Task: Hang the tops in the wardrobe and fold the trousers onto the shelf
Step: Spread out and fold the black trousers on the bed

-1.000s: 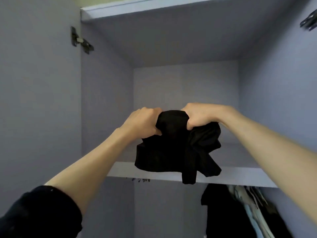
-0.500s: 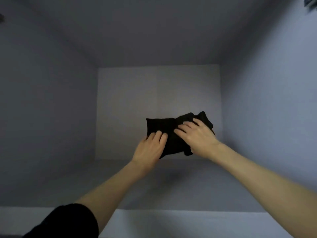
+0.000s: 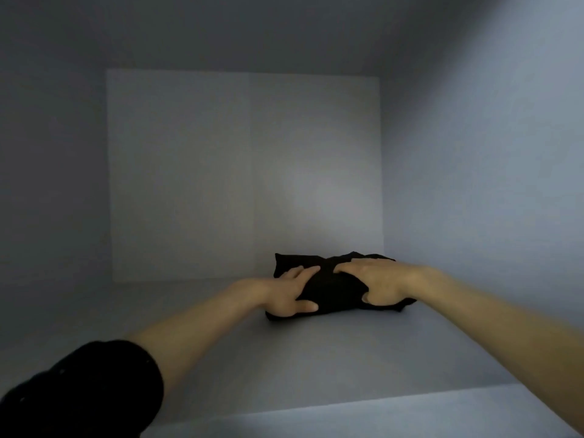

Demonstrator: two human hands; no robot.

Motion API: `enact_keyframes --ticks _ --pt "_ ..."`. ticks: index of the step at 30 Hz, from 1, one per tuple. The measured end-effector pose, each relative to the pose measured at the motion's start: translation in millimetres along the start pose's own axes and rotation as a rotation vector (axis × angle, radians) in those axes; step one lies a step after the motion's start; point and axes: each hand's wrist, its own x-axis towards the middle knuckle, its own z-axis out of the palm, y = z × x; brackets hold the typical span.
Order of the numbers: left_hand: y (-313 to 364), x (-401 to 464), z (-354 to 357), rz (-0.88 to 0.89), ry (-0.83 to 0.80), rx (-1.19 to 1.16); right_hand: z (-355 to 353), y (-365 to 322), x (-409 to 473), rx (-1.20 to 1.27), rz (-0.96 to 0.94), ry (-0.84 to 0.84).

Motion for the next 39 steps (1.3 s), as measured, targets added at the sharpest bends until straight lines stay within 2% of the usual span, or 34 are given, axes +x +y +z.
enact_keyframes --ticks 8,15,19,23,28,32,34,36,38,39 --pt "24.7 107.6 10.9 0.003 0.077 0.024 19.2 76.3 34.4 -0.346 0.15 0.122" --pt "20.9 165.8 7.0 -0.025 0.092 0.0 28.3 123.1 70.8 -0.175 0.183 0.038" --pt "25.0 158.6 5.1 -0.041 0.077 0.074 28.3 123.9 65.2 -0.12 0.188 0.002" --pt "40.6 132.7 -4.9 -0.043 0.063 0.175 20.1 108.0 38.4 0.112 0.222 0.008" --pt "80.2 70.9 -23.0 0.147 0.245 0.191 6.5 68.5 -33.1 0.234 0.331 0.208" --pt "131.9 0.7 -13.4 0.326 0.419 0.091 13.3 17.3 -129.0 0.302 0.518 0.404" --pt "148.7 -31.7 3.2 0.447 0.541 -0.021 22.9 -13.2 -177.6 0.332 0.568 0.544" --pt "173.1 -72.8 30.1 0.636 0.65 -0.26 37.6 -52.9 -243.6 0.351 0.652 0.654" --pt "202.8 -114.4 60.6 0.779 0.625 -0.492 57.7 -86.3 -304.4 0.371 0.745 0.637" --pt "217.9 -129.7 75.3 0.818 0.571 -0.537 66.6 -99.0 -329.8 0.395 0.794 0.597"
